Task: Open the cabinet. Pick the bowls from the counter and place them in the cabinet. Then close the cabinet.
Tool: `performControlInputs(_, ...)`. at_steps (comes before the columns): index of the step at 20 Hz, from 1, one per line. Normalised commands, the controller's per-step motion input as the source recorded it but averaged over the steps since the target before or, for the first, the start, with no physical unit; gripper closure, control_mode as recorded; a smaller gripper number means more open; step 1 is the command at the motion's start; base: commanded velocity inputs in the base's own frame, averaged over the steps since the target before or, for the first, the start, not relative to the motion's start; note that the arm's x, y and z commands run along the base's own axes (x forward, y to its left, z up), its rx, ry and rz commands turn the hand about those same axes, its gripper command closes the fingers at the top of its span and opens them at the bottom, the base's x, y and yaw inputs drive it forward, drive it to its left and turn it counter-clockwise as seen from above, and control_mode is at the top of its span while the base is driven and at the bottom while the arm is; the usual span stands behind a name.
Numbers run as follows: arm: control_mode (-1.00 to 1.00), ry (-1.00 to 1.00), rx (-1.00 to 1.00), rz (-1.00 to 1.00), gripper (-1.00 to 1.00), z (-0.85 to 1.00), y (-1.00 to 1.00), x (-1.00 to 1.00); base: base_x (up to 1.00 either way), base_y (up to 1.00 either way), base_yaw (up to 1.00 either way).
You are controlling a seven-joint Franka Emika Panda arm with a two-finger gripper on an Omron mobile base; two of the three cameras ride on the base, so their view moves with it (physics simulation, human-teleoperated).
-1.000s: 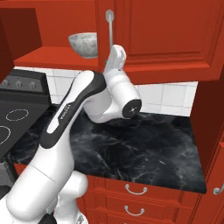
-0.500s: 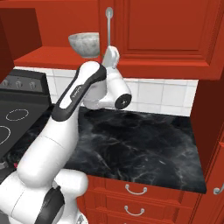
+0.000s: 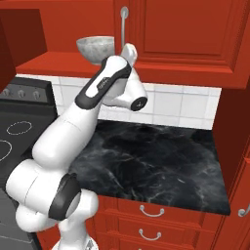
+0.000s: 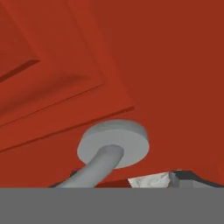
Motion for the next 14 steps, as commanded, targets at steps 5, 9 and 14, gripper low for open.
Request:
performControlInputs(5,-1.0,0.22,0.15,0.06,-1.0,0.28,-0.17,0.8,0.0,0.0,0.0)
performControlInputs(9,-1.0,0.11,0.07,0.01,-1.0,0.0,0.0,-0.01,0.0,0.0,0.0)
performControlInputs(14,-1.0,-0.12,0.0,0.0,-1.0,0.0,-0.01,-0.88,0.0,0.0,0.0)
